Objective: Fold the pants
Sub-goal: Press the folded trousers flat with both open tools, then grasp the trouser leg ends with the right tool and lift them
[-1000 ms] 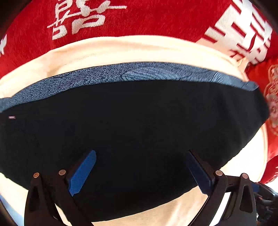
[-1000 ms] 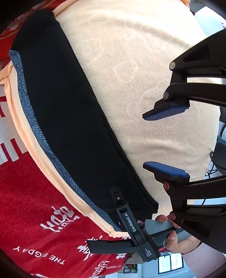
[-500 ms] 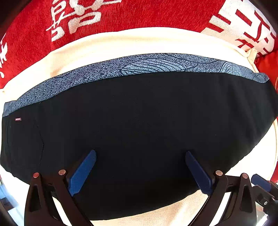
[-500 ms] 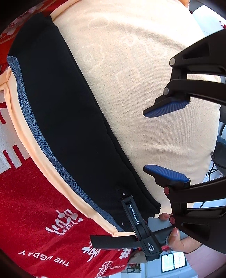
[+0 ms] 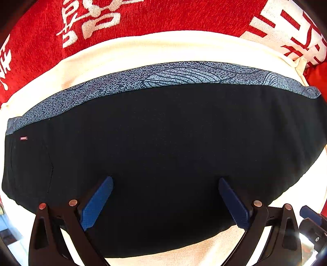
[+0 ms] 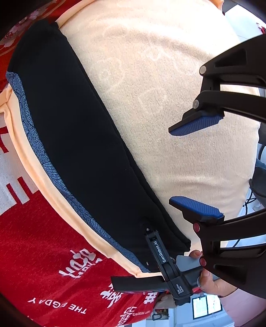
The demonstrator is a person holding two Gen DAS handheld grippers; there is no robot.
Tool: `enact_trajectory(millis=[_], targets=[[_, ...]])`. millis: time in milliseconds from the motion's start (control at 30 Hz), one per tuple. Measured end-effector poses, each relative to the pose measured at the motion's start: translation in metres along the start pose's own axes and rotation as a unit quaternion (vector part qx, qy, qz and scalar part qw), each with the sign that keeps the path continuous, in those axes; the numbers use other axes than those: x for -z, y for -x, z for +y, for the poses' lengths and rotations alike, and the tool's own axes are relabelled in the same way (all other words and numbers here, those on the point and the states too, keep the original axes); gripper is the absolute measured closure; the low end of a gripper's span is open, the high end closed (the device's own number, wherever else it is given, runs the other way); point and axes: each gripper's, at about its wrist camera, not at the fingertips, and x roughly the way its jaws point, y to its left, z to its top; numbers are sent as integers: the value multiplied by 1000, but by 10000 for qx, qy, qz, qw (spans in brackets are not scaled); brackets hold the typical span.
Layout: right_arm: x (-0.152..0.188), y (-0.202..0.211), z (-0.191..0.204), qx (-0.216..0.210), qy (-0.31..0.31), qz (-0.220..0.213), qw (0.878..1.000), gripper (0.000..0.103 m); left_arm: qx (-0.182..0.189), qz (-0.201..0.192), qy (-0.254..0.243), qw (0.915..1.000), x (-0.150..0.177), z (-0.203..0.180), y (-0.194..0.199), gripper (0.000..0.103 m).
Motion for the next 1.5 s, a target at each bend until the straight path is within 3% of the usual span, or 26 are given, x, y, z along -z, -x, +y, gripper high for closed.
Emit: enact_trajectory(millis=[167, 367, 567, 600, 667, 700, 833, 967, 1100, 1167, 1200, 1233, 1267, 1367, 1500], targets=[[-12, 9, -23, -96, -279, -200, 9994, 37, 59, -44, 44, 10000, 2, 7, -6, 0], [-33, 34, -82, -471, -1198, -820, 9883, 37, 46, -27, 55, 10000, 6, 8, -10, 0], [-51, 53, -124, -215, -1708, -1364, 9756, 38, -244, -28, -41, 9997, -8, 4, 10, 0], [-56, 55, -131, -160, -1787, -1437, 9732, 40, -275, -84, -92, 9995, -11, 0, 11, 0], [-66, 55, -140, -39, -1897, -1438, 9712, 71, -290, -225, -216, 9991, -15, -13, 15, 0], [-70, 54, -144, -37, -1965, -1472, 9694, 75, -277, -299, -299, 9987, -17, -21, 17, 0], [-88, 64, -155, 78, -1930, -1705, 9662, 76, -215, -458, -623, 9968, -33, -51, 16, 0], [-110, 73, -161, 841, -1749, -1876, 9629, 84, -180, -424, -774, 9959, -43, -76, 0, 0], [-107, 77, -153, 1133, -1636, -1890, 9616, 81, -244, -325, -829, 9957, -49, -89, -22, 0], [-94, 84, -152, 786, -1591, -1978, 9641, 70, -232, -357, -843, 9955, -52, -94, -27, 0], [-86, 84, -155, 496, -1642, -1964, 9654, 62, -210, -369, -843, 9955, -55, -92, -20, 0], [-76, 83, -159, 212, -1757, -1921, 9653, 45, -184, -398, -829, 9956, -57, -93, -16, 0], [-70, 80, -163, 8, -1859, -1879, 9644, 41, -157, -439, -797, 9957, -61, -92, -10, 0], [-56, 65, -184, -693, -2343, -1806, 9527, 41, -36, -526, -674, 9963, -77, -93, -10, 0], [-55, 48, -194, -1448, -2602, -2042, 9325, 41, -2, -539, -638, 9965, -91, -110, -22, 0]])
